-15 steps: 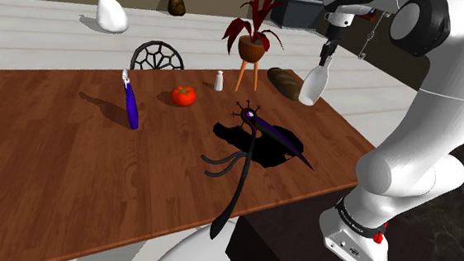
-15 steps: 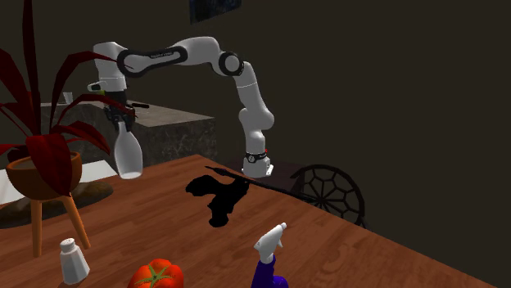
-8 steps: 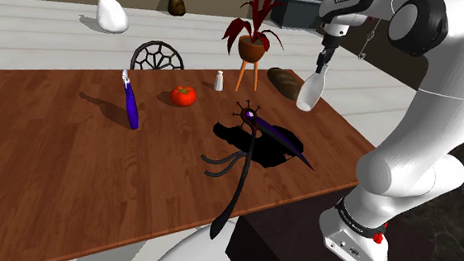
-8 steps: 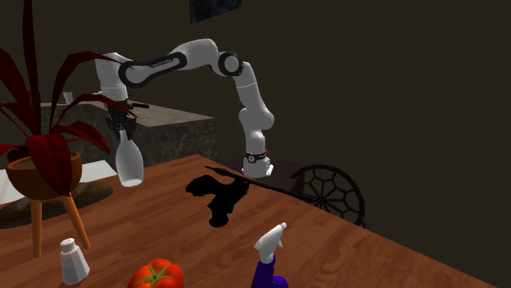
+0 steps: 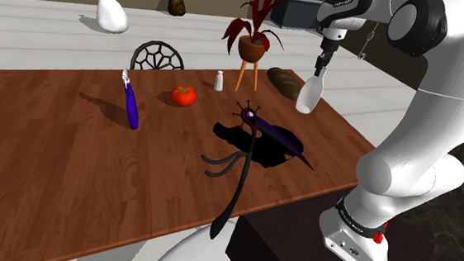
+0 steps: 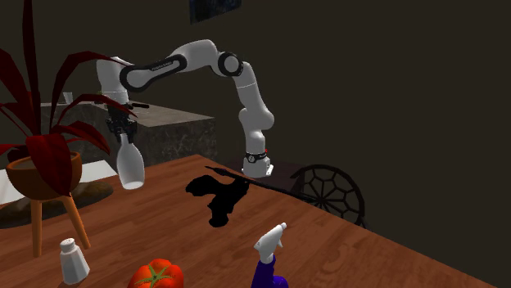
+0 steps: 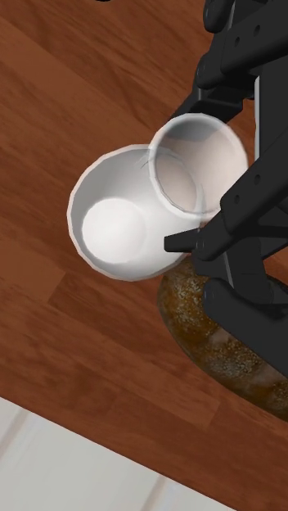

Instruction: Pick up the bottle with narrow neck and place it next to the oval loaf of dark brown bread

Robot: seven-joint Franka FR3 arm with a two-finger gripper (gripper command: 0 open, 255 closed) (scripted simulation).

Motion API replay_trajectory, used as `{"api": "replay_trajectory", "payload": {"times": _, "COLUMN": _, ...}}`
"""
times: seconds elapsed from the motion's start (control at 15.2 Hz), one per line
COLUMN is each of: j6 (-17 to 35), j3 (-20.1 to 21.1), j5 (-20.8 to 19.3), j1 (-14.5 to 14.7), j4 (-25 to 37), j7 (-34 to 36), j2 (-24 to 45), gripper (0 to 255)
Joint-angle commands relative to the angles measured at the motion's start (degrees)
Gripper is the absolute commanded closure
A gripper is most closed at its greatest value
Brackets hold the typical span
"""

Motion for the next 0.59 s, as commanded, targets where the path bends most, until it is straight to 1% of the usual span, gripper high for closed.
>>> {"api": "replay_trajectory", "payload": {"times": 0.0, "j6": 0.0, "j3": 0.0, "j5": 0.0, "j1": 0.0, "j4": 0.0, "j7": 0.0, "j2": 0.0, "gripper": 255}}
{"api": "replay_trajectory", "payload": {"times": 0.07, "j6": 0.0, "j3": 0.0, "j5": 0.0, "j1": 0.0, "j4": 0.0, "j7": 0.0, "j2": 0.0, "gripper": 255}}
{"api": "replay_trajectory", "payload": {"times": 0.13, "j6": 0.0, "j3": 0.0, "j5": 0.0, "j1": 0.0, "j4": 0.0, "j7": 0.0, "j2": 0.0, "gripper": 0}}
{"api": "replay_trajectory", "payload": {"times": 0.46, "j6": 0.0, "j3": 0.0, "j5": 0.0, "j1": 0.0, "j4": 0.0, "j7": 0.0, "j2": 0.0, "gripper": 0}}
{"api": "replay_trajectory", "payload": {"times": 0.53, "j6": -1.8, "j3": 0.0, "j5": 0.0, "j1": 0.0, "j4": 1.5, "j7": 0.0, "j2": -0.3, "gripper": 0}}
